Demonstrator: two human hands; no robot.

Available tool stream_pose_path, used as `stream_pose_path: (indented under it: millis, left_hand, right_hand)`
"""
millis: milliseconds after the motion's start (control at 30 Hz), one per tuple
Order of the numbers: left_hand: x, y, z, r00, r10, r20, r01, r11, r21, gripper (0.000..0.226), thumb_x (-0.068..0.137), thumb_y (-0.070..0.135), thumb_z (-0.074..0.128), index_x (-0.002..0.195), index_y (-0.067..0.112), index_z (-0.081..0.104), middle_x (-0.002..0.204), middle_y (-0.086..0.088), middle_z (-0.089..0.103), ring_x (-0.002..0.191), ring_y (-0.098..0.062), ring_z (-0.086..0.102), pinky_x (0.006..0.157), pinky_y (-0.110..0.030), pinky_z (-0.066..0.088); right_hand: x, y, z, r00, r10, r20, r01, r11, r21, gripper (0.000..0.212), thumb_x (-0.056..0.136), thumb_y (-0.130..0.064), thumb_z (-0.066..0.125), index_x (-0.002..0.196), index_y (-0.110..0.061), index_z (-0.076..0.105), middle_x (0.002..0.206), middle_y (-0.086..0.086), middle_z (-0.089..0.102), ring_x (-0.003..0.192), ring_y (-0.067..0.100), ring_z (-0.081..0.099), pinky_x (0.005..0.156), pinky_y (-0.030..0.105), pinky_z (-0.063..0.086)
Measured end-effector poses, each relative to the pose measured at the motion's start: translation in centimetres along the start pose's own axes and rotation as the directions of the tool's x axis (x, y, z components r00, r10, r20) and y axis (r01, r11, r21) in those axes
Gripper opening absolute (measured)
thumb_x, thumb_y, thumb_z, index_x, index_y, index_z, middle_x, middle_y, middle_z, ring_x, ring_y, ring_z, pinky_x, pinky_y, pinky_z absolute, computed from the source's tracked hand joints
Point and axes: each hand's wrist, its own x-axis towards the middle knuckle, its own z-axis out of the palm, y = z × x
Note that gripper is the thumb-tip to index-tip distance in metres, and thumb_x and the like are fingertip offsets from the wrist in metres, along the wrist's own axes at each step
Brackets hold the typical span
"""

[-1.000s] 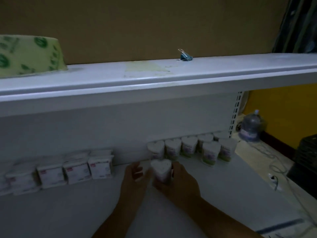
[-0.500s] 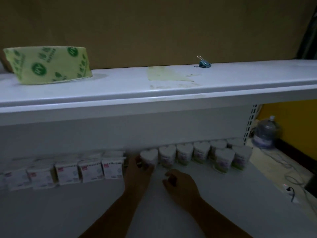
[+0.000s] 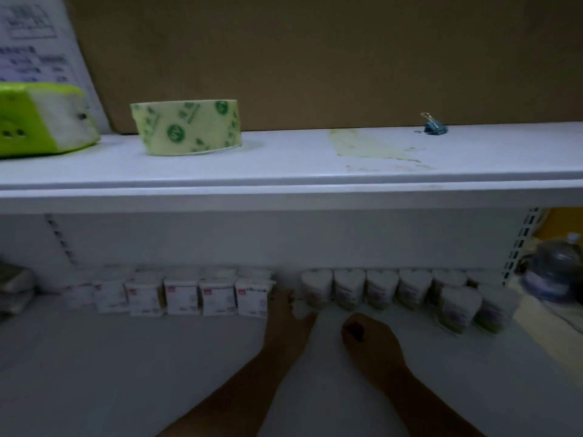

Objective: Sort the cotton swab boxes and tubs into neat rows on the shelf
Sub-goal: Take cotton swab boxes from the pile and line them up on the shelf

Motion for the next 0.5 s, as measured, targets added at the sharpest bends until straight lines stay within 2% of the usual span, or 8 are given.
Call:
stream_pose_path:
  millis: [100,200,267,333,367,433,467,500]
  left_hand:
    - [-2.0,-0.5,-2.9,0.990,0.066,0.125,-0.090,0.977,0.192,0.025,0.087,0.026,0.064,0.110,0.017,0.059,0.106,0.000,0.062,0.093,-0.013,0.059,0.082,-0.020,0.043]
    - [-2.9,-0.6,-7.9,0.955,0.177,0.239,-0.243,0.927,0.285,0.016,0.090,0.027,0.057,0.099,0.017,0.066,0.101,-0.002,0.067,0.090,-0.013,0.060,0.080,-0.019,0.043]
    - [-3.0,-1.5,-12.8,0.930,0.232,0.285,-0.323,0.888,0.328,0.023,0.092,0.029,0.054,0.109,0.016,0.063,0.109,-0.002,0.064,0.102,-0.017,0.058,0.086,-0.018,0.040]
    - [-3.1,-2.7,-19.0,0.920,0.229,0.319,-0.354,0.835,0.421,0.033,0.095,0.035,0.050,0.123,0.019,0.056,0.126,0.000,0.056,0.119,-0.017,0.051,0.094,-0.017,0.033]
    - [-3.1,-3.5,-22.6,0.928,0.199,0.315,-0.337,0.807,0.484,0.037,0.096,0.038,0.048,0.128,0.022,0.052,0.134,0.002,0.051,0.125,-0.016,0.046,0.098,-0.018,0.030]
    - [-2.9,-5.1,-30.0,0.953,0.145,0.265,-0.286,0.720,0.633,0.040,0.096,0.041,0.044,0.131,0.023,0.047,0.140,0.002,0.045,0.127,-0.018,0.043,0.099,-0.021,0.030]
    - [-2.9,-5.8,-33.7,0.965,0.120,0.232,-0.251,0.662,0.706,0.041,0.097,0.042,0.042,0.132,0.022,0.045,0.140,-0.001,0.044,0.126,-0.021,0.044,0.099,-0.024,0.032]
    - [-3.1,-6.5,-37.2,0.978,0.084,0.190,-0.202,0.606,0.770,0.043,0.097,0.043,0.041,0.133,0.021,0.043,0.140,-0.003,0.044,0.124,-0.023,0.045,0.098,-0.027,0.035]
  right_hand:
    - [-0.8,-1.1,-0.2,0.999,0.029,0.041,-0.023,0.990,-0.137,0.010,0.092,-0.031,0.050,0.093,-0.025,0.057,0.098,-0.003,0.062,0.095,0.016,0.056,0.069,0.023,0.033]
    - [-1.5,-3.9,-0.2,0.994,-0.051,0.102,0.088,0.908,-0.410,0.018,0.093,-0.039,0.043,0.097,-0.027,0.057,0.104,-0.005,0.060,0.098,0.014,0.056,0.076,0.023,0.038]
    - [-2.2,-7.4,0.5,0.963,-0.247,0.111,0.269,0.820,-0.505,0.011,0.082,-0.034,0.065,0.081,-0.024,0.062,0.083,-0.003,0.064,0.076,0.013,0.062,0.062,0.024,0.044]
    - [-3.5,-12.2,1.8,0.875,-0.465,0.137,0.469,0.739,-0.483,0.032,0.047,-0.023,0.090,0.055,-0.021,0.059,0.053,-0.003,0.057,0.044,0.013,0.056,0.038,0.022,0.041]
    - [-4.2,-15.1,2.8,0.841,-0.520,0.149,0.520,0.704,-0.483,0.035,0.040,-0.022,0.092,0.052,-0.021,0.059,0.050,-0.004,0.056,0.041,0.012,0.054,0.035,0.019,0.039]
    - [-5.1,-20.8,5.8,0.785,-0.547,0.292,0.617,0.642,-0.456,0.028,0.063,-0.031,0.081,0.084,-0.019,0.069,0.083,0.004,0.068,0.072,0.014,0.066,0.056,0.019,0.049]
    - [-5.2,-23.3,7.9,0.765,-0.547,0.340,0.644,0.653,-0.400,0.039,0.081,-0.036,0.065,0.115,-0.017,0.062,0.117,0.008,0.062,0.104,0.015,0.061,0.081,0.023,0.048]
    - [-5.4,-25.5,10.0,0.745,-0.553,0.374,0.667,0.643,-0.377,0.050,0.092,-0.039,0.048,0.138,-0.018,0.043,0.143,0.006,0.042,0.129,0.016,0.043,0.101,0.025,0.036]
